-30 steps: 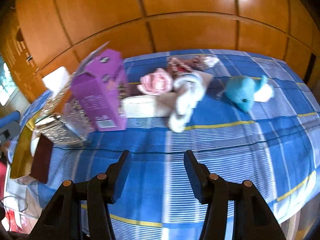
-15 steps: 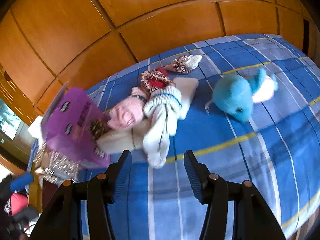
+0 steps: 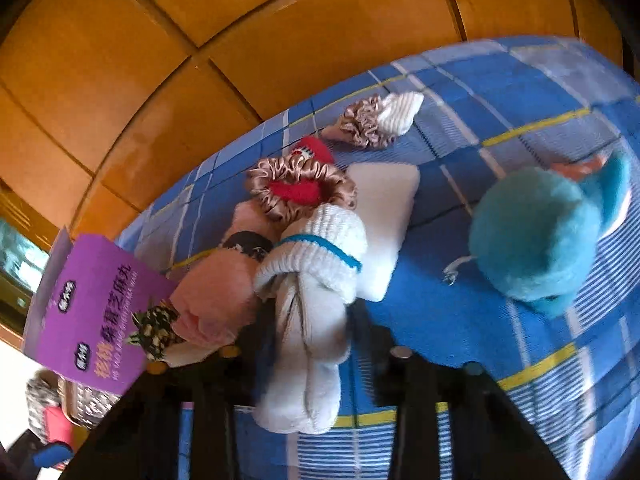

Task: Organize soft objects
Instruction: 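Release the Tempo pack in the tray and return the right tool to the sock, then grasp the pink towel roll with the left tool while the right tool grasps the white sock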

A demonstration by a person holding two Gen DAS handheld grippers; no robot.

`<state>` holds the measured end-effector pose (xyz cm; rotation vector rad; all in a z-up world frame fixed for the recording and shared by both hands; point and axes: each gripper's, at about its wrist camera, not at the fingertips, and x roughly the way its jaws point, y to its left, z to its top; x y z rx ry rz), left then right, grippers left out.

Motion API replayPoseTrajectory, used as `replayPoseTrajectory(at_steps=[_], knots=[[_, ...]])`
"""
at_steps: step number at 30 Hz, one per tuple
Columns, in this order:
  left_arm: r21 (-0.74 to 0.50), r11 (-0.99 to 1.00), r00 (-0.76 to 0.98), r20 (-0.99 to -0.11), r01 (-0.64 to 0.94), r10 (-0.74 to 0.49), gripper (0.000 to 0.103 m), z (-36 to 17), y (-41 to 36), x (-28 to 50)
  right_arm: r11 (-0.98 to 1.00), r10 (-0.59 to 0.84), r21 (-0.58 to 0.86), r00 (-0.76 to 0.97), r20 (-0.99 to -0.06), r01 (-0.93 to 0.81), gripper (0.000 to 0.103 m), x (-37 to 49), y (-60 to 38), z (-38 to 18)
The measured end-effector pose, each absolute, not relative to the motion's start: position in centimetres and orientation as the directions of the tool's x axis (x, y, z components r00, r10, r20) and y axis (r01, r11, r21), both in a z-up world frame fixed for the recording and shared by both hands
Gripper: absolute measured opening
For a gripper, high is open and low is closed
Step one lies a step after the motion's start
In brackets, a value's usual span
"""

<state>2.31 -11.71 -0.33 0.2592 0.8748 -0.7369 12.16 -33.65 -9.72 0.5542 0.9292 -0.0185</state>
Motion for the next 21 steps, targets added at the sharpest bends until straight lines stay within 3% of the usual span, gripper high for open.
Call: replayPoseTrajectory(at_steps=[2,12,18,21], knots=[[-0.082,0.721,0.412,-0.774,0.688,-0.481,0.068,-0.3,-12.1,2.4,0.869,0.212,0.432,0.606,-0.766,0.242,0.015,11.5,-33.8,-9.4],[-0.086,0.673,0.393,-0.754,0.734,-0.526,0.068,2.6,-16.8,3.8,0.952,0.045,0.199,0.532,-0.845,0.235,0.015,4.4,-35.4,-8.2],[-0.129,0.702,0.361,-0.785,0.700,-0.504,0.069,3.3,-22.4,7.4,0.942,0.049,0.215,0.527,-0.848,0.258,0.015,1.1,-36.2,-9.1],[-0.101,0.751,0.372,-0.821,0.652,-0.433,0.069,2.7,-25.4,10.2,0.939,0.054,0.224,0.531,-0.845,0.261,0.015,1.2,-36.2,-9.1]])
